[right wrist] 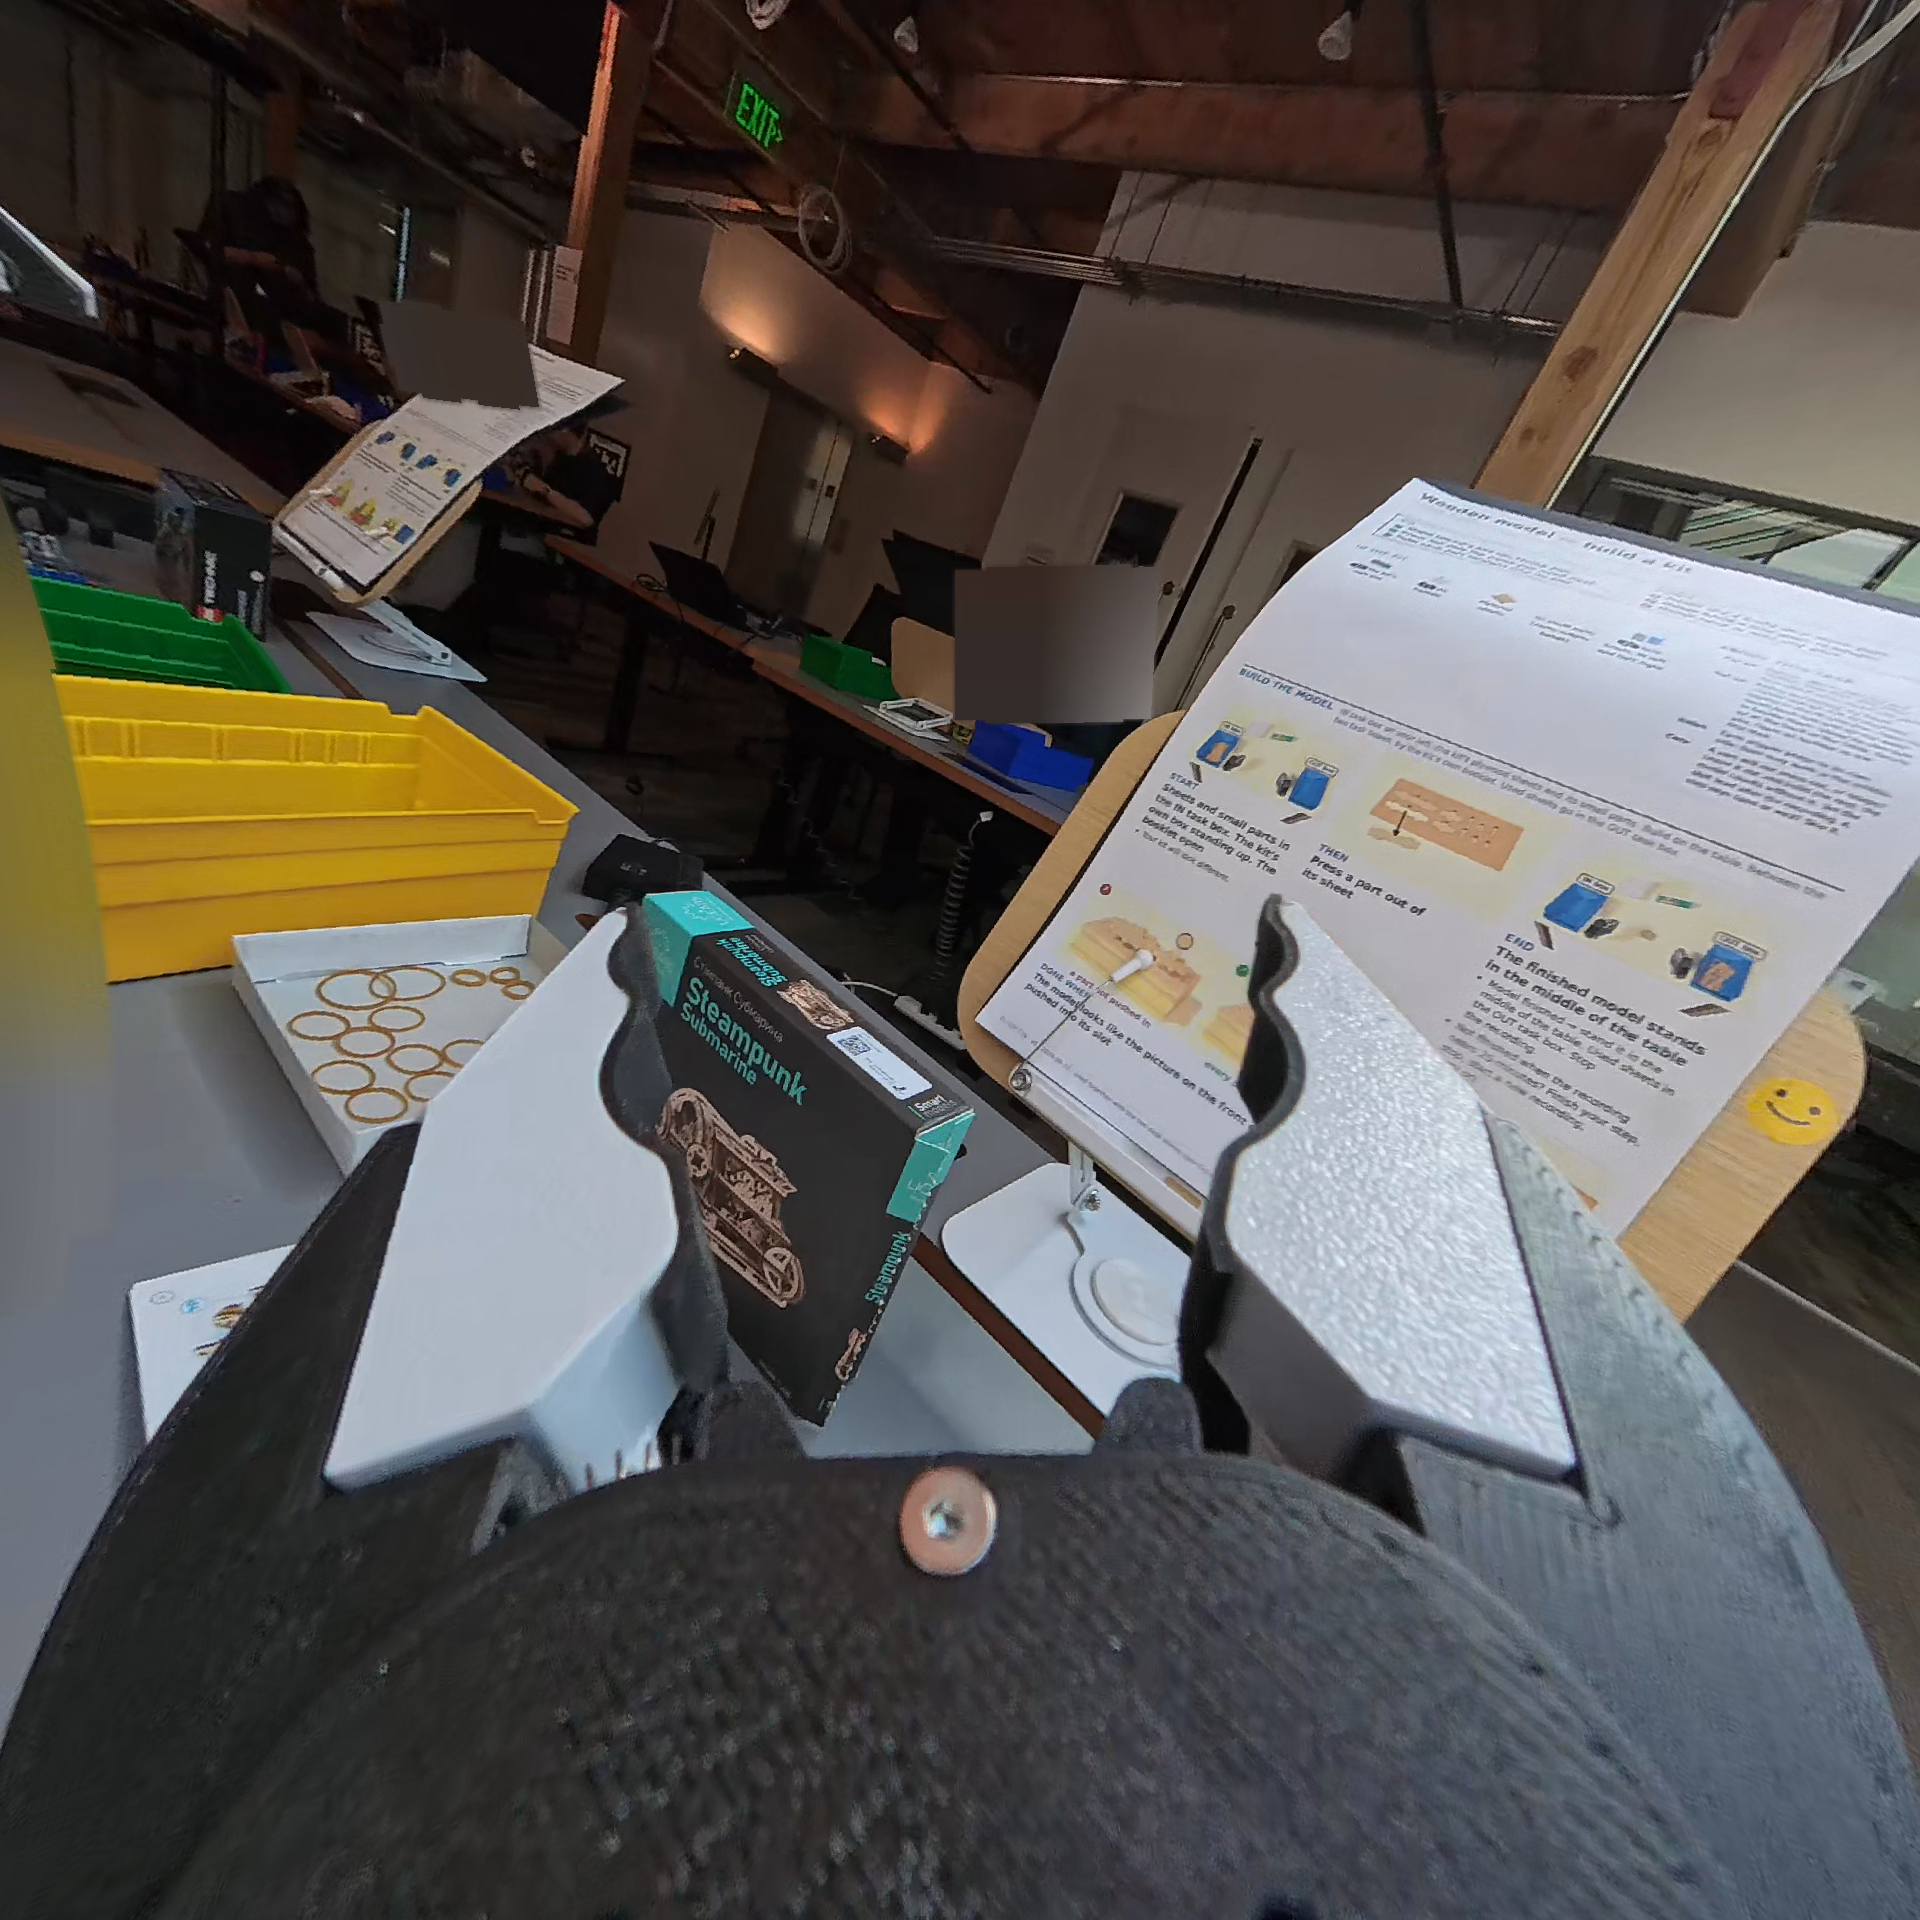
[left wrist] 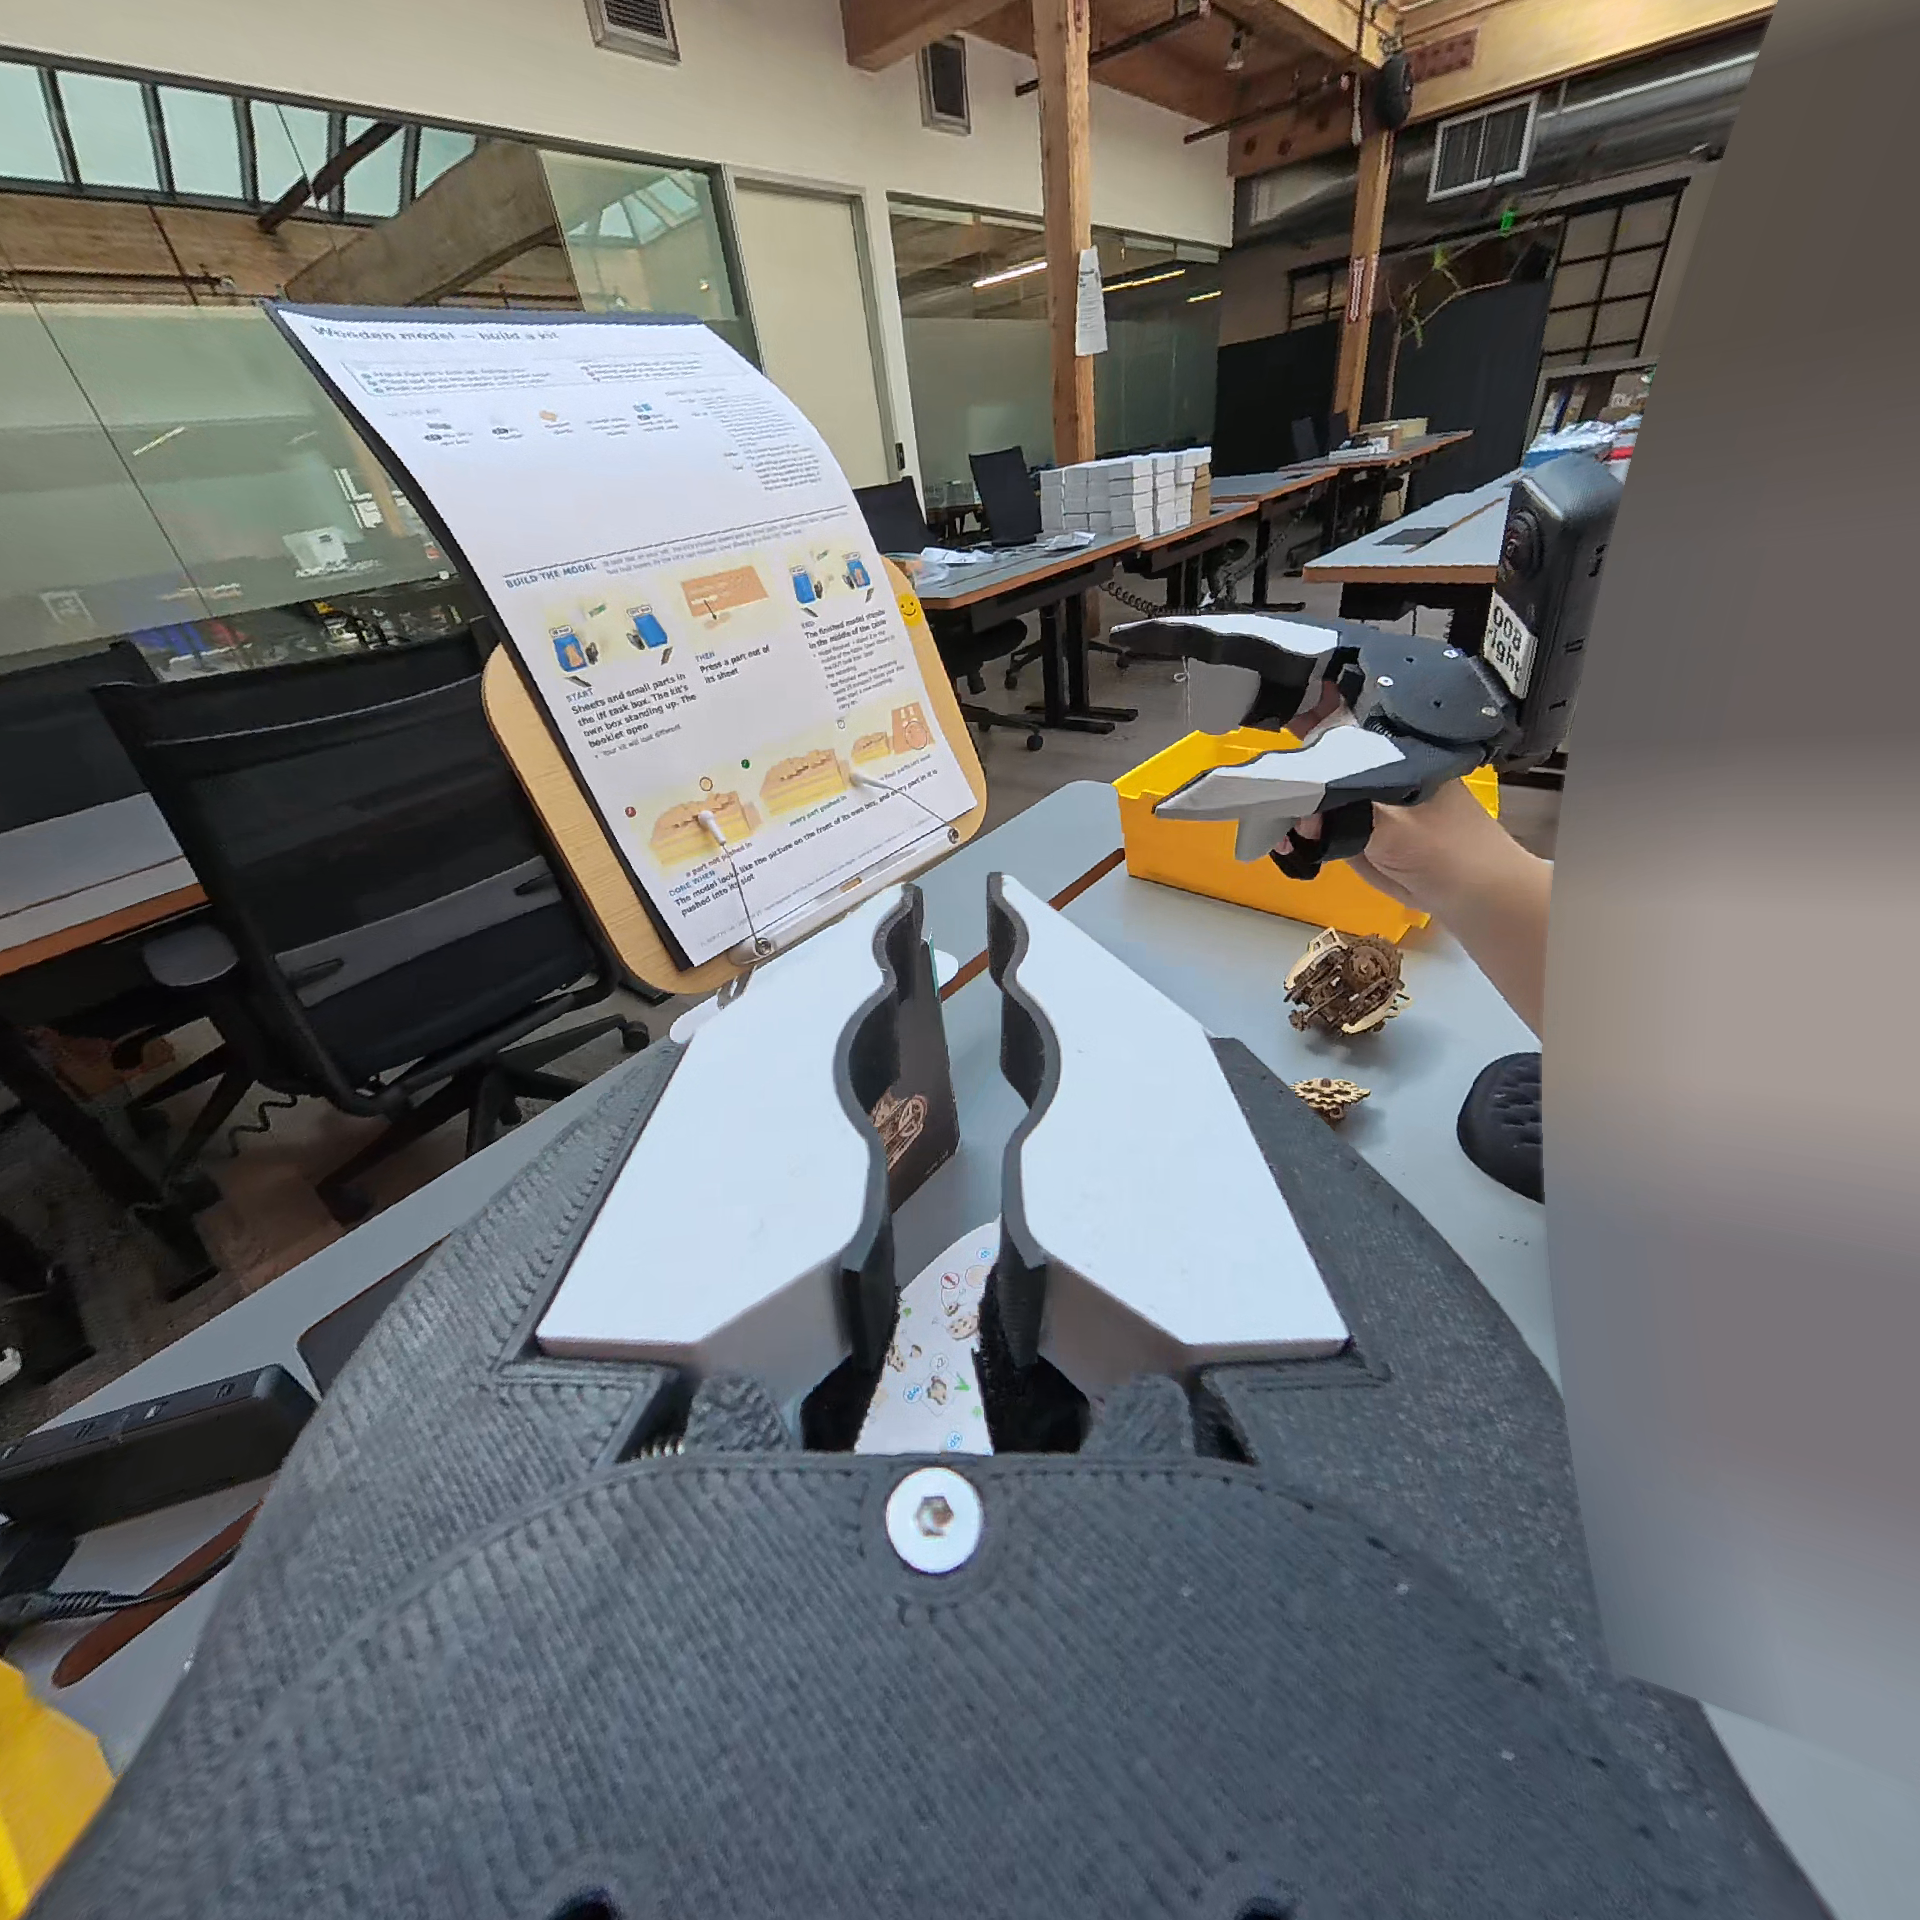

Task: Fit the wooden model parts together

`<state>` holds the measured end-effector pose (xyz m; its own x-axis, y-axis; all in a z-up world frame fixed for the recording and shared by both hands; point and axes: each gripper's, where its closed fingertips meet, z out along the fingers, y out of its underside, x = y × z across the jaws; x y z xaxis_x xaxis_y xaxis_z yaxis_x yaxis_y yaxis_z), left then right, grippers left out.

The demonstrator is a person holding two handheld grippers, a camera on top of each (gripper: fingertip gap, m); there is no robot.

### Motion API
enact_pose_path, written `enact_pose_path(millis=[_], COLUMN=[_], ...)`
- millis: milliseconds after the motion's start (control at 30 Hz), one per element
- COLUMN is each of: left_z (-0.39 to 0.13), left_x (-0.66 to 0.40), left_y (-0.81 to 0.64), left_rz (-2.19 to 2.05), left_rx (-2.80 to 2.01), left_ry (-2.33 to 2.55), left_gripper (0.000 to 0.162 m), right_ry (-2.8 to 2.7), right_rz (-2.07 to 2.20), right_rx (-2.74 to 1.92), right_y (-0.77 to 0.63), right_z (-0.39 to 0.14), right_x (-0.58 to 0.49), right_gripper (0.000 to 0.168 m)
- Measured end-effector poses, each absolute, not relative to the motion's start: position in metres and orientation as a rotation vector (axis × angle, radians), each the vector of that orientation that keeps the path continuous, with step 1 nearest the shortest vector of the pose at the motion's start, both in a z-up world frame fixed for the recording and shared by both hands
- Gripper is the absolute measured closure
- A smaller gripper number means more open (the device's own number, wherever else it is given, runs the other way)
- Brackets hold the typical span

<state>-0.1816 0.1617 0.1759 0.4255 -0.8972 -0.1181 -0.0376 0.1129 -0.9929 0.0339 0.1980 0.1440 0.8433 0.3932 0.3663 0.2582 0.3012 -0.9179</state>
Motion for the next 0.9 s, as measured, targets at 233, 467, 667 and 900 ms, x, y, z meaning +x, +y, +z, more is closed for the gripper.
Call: enact_pose_path(millis=[233, 467, 667, 900], left_z=[0.187, 0.196, 0.184, 0.181], left_x=[-0.175, -0.172, -0.162, -0.165], left_y=[0.149, 0.144, 0.153, 0.167], left_rz=[-0.874, -0.905, -0.827, -0.788], left_rx=[-1.229, -1.150, -1.164, -1.150], left_ry=[0.949, 0.929, 0.979, 0.956], left_gripper=[0.134, 0.130, 0.134, 0.133], right_ry=[-0.530, -0.554, -0.691, -0.771], right_rz=[-0.119, -0.027, -0.082, 0.047], right_rx=[-1.273, -1.229, -1.188, -1.264], right_y=[0.207, 0.202, 0.200, 0.203], right_z=[0.148, 0.149, 0.138, 0.118], right_x=[0.054, 0.048, 0.032, 0.014], right_gripper=[0.043, 0.054, 0.059, 0.073])
